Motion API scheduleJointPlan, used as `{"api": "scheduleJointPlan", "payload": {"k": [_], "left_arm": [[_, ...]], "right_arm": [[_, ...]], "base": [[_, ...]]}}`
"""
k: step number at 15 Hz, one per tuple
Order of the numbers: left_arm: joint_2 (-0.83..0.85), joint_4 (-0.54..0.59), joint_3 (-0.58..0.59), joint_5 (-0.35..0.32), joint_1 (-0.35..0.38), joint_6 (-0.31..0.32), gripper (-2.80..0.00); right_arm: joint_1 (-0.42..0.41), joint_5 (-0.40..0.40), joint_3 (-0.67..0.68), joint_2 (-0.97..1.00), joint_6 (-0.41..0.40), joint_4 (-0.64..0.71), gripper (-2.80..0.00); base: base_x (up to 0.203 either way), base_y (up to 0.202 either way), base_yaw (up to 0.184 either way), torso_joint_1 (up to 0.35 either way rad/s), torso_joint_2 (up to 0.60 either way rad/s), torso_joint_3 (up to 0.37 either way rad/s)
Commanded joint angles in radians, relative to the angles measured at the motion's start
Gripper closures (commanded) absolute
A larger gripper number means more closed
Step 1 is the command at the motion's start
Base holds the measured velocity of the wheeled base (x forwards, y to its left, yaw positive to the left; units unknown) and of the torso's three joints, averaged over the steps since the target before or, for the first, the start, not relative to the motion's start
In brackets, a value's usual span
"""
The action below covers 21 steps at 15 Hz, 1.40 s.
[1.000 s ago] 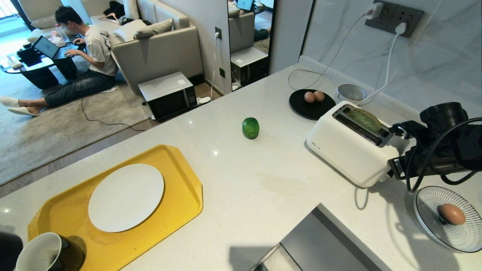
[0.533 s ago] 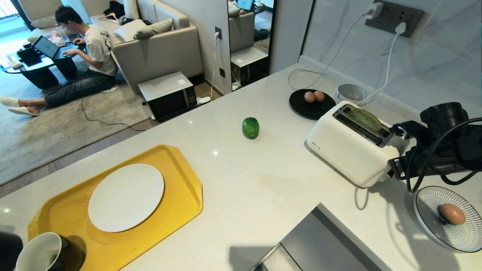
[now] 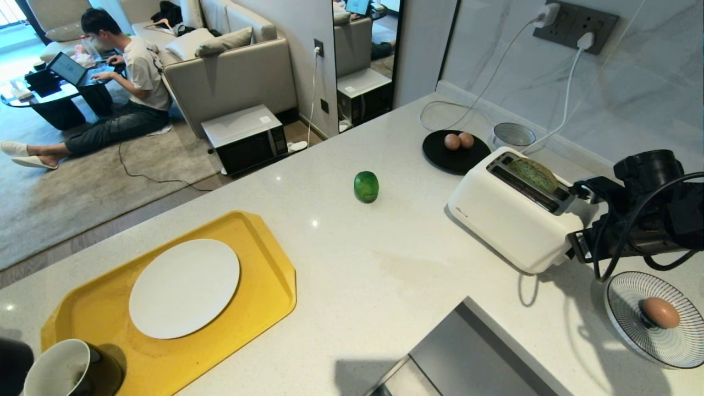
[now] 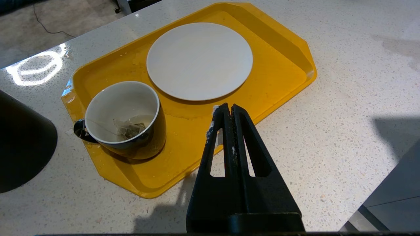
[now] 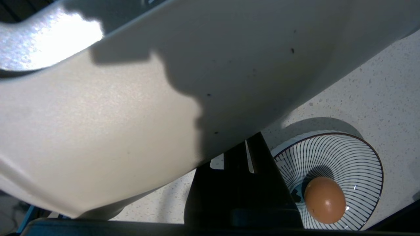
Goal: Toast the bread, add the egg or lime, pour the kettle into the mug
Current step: Use a bread toaster
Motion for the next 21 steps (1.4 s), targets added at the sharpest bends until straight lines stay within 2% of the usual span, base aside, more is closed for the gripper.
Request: {"api": "scheduleJointPlan", "payload": {"k": [1,21], "left_arm": [[-0.001,-0.001,0.002,0.001,0.000,0.000,0.00],[-0.001,-0.001,0.002,0.000,0.000,0.000,0.00]], "right_arm": [[0.000,0.000,0.000,0.001,-0.002,0.001,0.00],[0.000,0.000,0.000,0.002,-0.002,0.001,0.00]], "base": [[0.000,0.000,0.000,0.000,0.00,0.000],[0.000,0.000,0.000,0.000,0.00,0.000]]}}
